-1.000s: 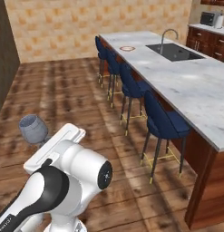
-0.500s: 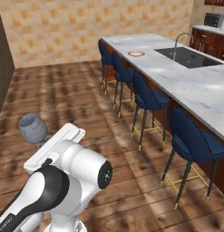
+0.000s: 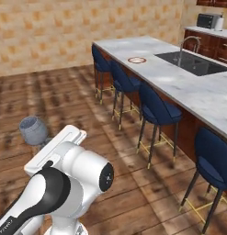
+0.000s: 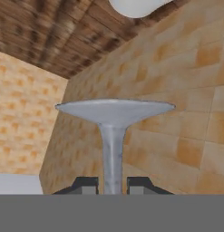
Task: Retrieve the wine glasses from the counter and place one next to each plate.
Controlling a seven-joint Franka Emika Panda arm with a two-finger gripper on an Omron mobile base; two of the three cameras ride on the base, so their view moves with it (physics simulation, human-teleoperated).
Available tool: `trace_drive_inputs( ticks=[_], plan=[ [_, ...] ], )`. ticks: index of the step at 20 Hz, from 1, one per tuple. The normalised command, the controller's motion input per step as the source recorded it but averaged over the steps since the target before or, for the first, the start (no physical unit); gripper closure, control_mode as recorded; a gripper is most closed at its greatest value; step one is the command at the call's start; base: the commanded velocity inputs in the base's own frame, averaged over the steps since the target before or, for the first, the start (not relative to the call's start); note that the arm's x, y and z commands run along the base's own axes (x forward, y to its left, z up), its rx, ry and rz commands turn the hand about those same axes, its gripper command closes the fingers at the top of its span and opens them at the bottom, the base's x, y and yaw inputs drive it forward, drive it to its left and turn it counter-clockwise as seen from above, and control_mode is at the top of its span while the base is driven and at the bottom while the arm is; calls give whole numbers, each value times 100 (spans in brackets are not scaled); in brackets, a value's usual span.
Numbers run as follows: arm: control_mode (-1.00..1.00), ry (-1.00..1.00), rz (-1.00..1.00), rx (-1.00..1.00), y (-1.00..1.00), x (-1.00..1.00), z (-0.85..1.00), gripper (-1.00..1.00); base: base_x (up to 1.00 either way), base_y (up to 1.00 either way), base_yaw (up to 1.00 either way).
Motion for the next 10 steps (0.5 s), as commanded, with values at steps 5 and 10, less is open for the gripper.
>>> trace_drive_inputs(
  ticks=[5,10],
  plan=[
    [100,0,0,0,0,0,0,100,100,100,-27],
    [100,0,0,0,0,0,0,100,100,100,-31]
  ],
)
